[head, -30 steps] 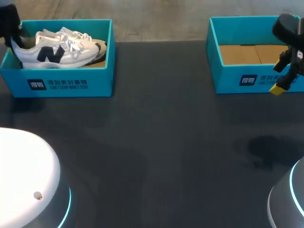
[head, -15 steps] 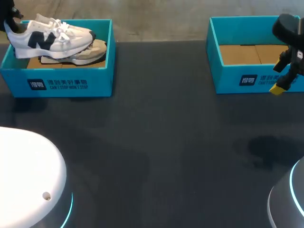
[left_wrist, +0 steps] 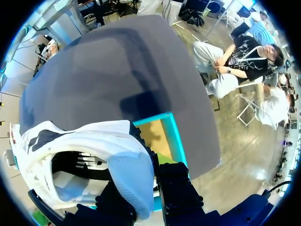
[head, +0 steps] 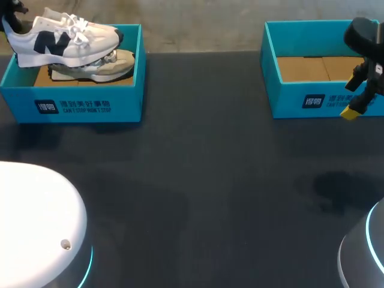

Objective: Take the shoe out of the shoebox, open the shoe tongue, remove and reinsert the insole, then place the shoe into the shoebox

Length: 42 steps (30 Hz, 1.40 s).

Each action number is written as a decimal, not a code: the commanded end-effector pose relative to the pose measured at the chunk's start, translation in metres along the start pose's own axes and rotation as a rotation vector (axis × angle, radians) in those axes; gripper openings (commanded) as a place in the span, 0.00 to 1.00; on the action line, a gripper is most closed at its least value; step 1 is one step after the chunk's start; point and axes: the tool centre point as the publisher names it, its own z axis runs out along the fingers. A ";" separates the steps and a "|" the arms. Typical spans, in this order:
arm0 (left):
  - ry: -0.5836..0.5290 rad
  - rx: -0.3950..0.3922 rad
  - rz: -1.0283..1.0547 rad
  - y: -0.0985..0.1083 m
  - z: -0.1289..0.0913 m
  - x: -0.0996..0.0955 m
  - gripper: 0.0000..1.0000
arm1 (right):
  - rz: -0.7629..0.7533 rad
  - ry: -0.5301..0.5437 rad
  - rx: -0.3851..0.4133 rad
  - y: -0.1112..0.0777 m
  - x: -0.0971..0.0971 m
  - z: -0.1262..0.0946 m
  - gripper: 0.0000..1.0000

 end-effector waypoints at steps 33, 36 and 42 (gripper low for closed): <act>0.025 0.056 -0.218 -0.092 -0.013 -0.155 0.00 | 0.002 0.003 0.005 0.002 -0.001 0.000 1.00; 0.027 0.061 -0.229 -0.102 -0.009 -0.172 0.00 | 0.002 0.003 0.005 0.002 -0.001 0.000 1.00; 0.025 0.061 -0.239 -0.123 -0.004 -0.201 0.00 | 0.002 0.003 0.005 0.002 -0.001 0.000 1.00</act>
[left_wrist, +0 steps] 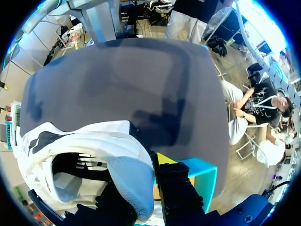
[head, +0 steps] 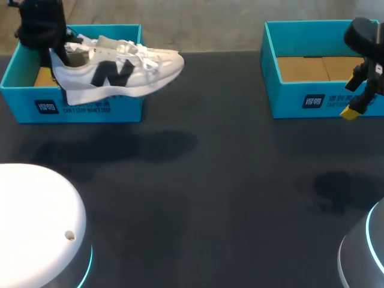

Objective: Take the shoe out of the shoebox, open the shoe tongue, remove and reinsert the insole, then place the shoe into the shoebox

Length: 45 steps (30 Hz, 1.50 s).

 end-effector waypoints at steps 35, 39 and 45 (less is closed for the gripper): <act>-0.005 -0.054 -0.007 -0.117 0.059 -0.108 0.00 | 0.002 0.003 0.005 0.002 -0.001 0.000 1.00; 0.003 -0.067 0.013 -0.113 0.072 -0.117 0.00 | 0.002 0.003 0.005 0.002 -0.001 0.000 1.00; 0.002 -0.089 0.029 -0.106 0.098 -0.129 0.00 | 0.002 0.003 0.005 0.002 -0.001 0.000 1.00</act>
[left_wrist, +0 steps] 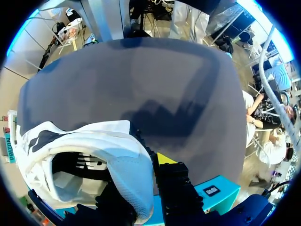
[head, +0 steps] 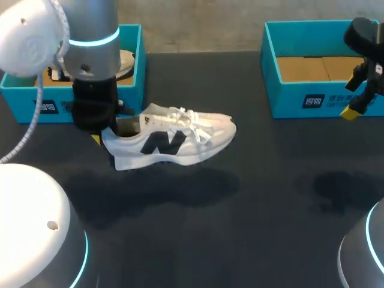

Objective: Take the shoe out of the shoebox, open the shoe tongue, remove and reinsert the insole, then place the shoe into the shoebox

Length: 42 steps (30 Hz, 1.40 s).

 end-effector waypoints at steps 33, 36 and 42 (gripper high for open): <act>0.060 -0.038 0.010 0.013 0.155 -0.034 0.00 | 0.002 0.003 0.005 0.002 -0.002 0.000 1.00; 0.061 -0.039 0.008 0.012 0.156 -0.034 0.00 | 0.002 0.003 0.005 0.002 -0.002 0.000 1.00; 0.055 -0.046 0.006 0.010 0.152 -0.034 0.68 | 0.002 0.003 0.005 0.002 -0.002 0.000 1.00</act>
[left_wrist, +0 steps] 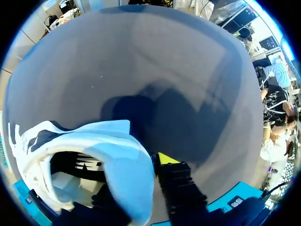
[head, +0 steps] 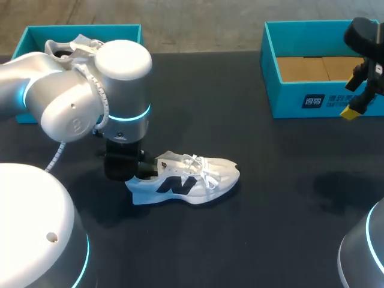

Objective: Take the shoe out of the shoebox, open the shoe tongue, remove and reinsert the insole, then place the shoe into the shoebox

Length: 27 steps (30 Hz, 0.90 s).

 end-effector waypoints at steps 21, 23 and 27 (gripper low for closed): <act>-0.165 -0.075 0.002 -0.006 -0.061 0.011 1.00 | 0.002 0.003 0.005 0.002 -0.002 0.000 1.00; -0.192 -0.065 -0.009 -0.006 -0.069 0.014 1.00 | 0.002 0.003 0.005 0.002 -0.002 0.000 1.00; -0.249 -0.039 -0.080 -0.007 -0.081 0.020 1.00 | 0.002 0.003 0.005 0.002 -0.002 0.000 1.00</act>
